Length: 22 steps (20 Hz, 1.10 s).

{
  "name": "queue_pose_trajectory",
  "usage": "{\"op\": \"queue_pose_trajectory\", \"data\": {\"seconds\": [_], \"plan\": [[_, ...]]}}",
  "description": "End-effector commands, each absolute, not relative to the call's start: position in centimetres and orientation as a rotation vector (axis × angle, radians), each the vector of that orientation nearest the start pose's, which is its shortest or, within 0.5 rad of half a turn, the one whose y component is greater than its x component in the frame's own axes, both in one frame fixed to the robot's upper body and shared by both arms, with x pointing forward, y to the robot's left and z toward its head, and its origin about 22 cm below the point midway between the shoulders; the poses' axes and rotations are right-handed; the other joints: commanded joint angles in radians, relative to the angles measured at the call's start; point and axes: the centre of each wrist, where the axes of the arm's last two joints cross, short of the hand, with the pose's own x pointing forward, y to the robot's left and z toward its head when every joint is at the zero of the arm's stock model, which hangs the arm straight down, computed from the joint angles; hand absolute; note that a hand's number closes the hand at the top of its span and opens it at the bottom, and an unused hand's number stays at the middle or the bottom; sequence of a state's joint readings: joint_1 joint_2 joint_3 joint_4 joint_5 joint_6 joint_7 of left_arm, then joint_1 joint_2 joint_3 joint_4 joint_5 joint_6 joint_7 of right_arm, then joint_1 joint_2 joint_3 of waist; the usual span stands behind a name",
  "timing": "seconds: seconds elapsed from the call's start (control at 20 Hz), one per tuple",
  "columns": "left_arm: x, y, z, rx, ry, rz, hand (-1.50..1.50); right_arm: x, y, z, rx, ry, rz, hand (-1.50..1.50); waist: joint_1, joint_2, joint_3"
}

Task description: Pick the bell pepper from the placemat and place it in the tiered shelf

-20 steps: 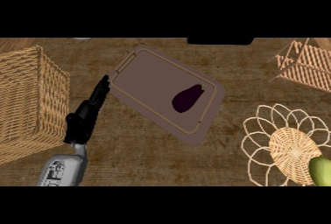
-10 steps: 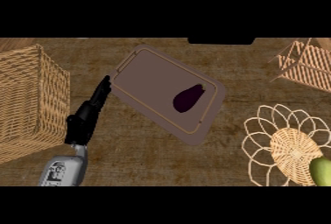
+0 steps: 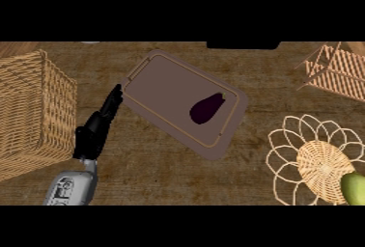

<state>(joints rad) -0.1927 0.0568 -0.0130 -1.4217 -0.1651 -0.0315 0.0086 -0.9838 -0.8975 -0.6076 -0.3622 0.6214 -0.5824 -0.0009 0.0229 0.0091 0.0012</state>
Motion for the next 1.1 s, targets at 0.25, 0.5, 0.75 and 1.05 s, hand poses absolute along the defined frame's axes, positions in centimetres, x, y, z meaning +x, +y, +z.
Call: {"op": "queue_pose_trajectory", "data": {"seconds": [0.25, 0.5, 0.75, 1.05], "plan": [[28.4, 21.7, 1.3, 0.089, -1.592, -0.275, 0.00, 35.1, -52.4, 24.6, -1.354, -1.448, -0.508, -1.50, 0.000, -0.002, 0.000], [29.3, 20.2, 3.1, 0.086, -1.597, -0.274, 0.00, 35.7, -51.6, 27.9, -1.281, -1.522, -0.510, -1.50, 0.004, -0.001, 0.000], [27.8, 22.3, 0.7, 0.103, -1.572, -0.282, 0.00, 33.5, -53.4, 29.9, -1.213, -1.601, -0.767, -1.50, -0.008, -0.005, -0.001], [27.8, 22.7, 1.3, 0.108, -1.559, -0.257, 0.00, 27.3, -58.1, 32.9, -1.215, -1.538, -0.969, -1.50, -0.017, -0.009, -0.001]]}}
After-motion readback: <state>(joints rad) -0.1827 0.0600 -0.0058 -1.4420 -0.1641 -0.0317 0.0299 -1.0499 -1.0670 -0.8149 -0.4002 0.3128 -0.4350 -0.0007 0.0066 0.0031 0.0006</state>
